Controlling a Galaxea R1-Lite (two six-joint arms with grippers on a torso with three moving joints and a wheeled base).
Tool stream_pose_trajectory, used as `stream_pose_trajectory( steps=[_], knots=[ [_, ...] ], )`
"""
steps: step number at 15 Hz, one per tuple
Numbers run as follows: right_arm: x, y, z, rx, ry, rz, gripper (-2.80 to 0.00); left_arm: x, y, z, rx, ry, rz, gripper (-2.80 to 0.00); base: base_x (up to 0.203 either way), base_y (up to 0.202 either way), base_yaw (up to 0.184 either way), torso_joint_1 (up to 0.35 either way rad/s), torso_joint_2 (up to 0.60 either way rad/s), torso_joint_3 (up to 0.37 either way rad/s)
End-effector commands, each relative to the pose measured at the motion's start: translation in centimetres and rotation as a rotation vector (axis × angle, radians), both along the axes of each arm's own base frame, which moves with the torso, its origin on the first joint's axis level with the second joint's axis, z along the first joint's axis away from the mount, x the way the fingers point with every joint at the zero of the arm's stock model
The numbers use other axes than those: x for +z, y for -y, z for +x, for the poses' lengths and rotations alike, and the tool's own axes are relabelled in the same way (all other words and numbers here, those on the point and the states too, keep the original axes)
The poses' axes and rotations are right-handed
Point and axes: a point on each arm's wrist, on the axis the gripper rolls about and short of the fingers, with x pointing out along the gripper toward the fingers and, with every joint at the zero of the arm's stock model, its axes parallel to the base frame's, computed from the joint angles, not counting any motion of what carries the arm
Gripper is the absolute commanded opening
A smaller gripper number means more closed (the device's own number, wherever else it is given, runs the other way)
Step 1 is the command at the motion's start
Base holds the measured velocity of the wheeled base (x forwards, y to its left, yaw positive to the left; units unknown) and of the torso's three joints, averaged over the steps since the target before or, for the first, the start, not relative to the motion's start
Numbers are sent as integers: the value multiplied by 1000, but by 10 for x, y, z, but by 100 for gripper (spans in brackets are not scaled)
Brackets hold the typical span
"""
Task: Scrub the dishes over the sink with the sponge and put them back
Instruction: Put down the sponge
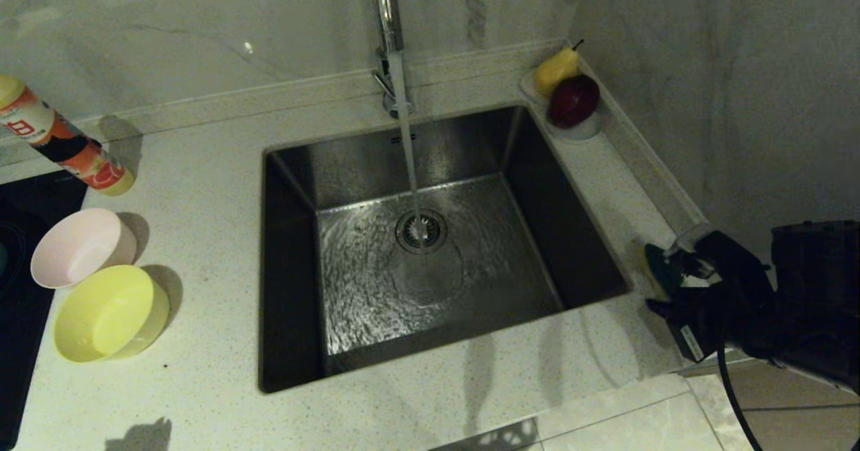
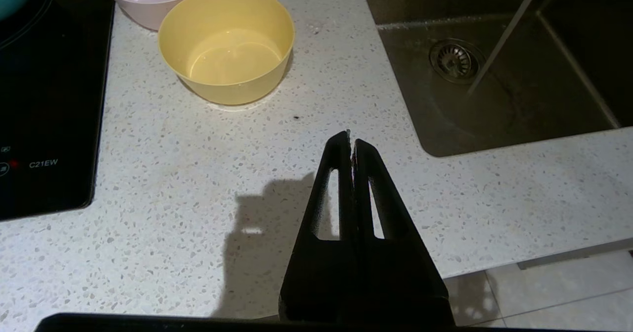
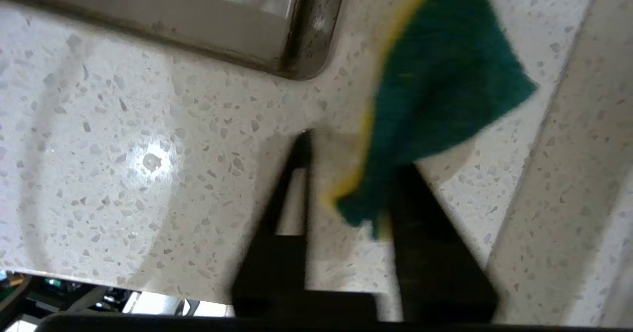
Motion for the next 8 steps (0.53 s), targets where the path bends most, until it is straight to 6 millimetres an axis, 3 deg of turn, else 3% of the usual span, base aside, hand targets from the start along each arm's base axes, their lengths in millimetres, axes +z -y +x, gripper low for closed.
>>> stream_pose_trajectory(
  steps=[1, 8],
  knots=[
    [6, 0, 0, 0, 24, 5, 0, -11, 0, 3, 0, -39, 0, -280, 0, 0, 0, 0, 0, 0],
    [7, 3, -6, -9, 20, 25, 0, -11, 0, 3, 0, -39, 0, -280, 0, 0, 0, 0, 0, 0]
  ],
)
